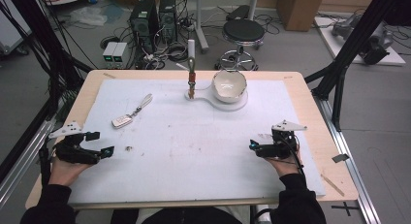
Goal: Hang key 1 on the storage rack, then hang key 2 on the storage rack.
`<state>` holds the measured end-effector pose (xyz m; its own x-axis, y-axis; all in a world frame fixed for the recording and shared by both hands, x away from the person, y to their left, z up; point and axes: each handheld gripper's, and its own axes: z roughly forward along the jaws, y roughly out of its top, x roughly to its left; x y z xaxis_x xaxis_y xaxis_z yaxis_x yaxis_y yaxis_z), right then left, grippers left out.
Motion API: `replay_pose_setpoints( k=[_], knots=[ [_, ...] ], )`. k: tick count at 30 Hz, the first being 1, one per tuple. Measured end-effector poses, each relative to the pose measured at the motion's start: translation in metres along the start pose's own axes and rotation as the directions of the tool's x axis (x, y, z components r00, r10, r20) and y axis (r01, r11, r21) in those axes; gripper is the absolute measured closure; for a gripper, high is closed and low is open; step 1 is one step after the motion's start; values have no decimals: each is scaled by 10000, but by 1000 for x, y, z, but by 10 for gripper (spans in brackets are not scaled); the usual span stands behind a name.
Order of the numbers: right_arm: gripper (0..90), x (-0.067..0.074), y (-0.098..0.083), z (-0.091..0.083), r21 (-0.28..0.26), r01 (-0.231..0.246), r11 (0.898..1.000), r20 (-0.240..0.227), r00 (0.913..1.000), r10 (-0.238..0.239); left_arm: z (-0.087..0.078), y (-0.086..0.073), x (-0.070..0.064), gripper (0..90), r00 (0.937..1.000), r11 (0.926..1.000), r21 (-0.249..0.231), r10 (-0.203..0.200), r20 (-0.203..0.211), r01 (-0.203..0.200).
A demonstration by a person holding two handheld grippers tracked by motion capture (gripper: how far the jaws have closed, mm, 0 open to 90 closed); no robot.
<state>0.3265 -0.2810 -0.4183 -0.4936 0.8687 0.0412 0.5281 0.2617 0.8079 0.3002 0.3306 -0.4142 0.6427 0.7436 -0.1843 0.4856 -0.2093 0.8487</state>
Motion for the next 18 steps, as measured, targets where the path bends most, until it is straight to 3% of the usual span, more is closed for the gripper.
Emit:
replay_pose_setpoints(
  k=[12, 18],
  knots=[
    [11, 3, -5, -2, -243, 220, 9995, 2, 9998, -220, 3, 2, 2, 51, 9999, 10000, -33, -93, 85, 93],
    [11, 5, -9, -5, -223, 358, 9991, -91, 9993, -360, 11, 8, 3, 51, 9995, 9996, 278, 42, 310, -51]
  ],
)
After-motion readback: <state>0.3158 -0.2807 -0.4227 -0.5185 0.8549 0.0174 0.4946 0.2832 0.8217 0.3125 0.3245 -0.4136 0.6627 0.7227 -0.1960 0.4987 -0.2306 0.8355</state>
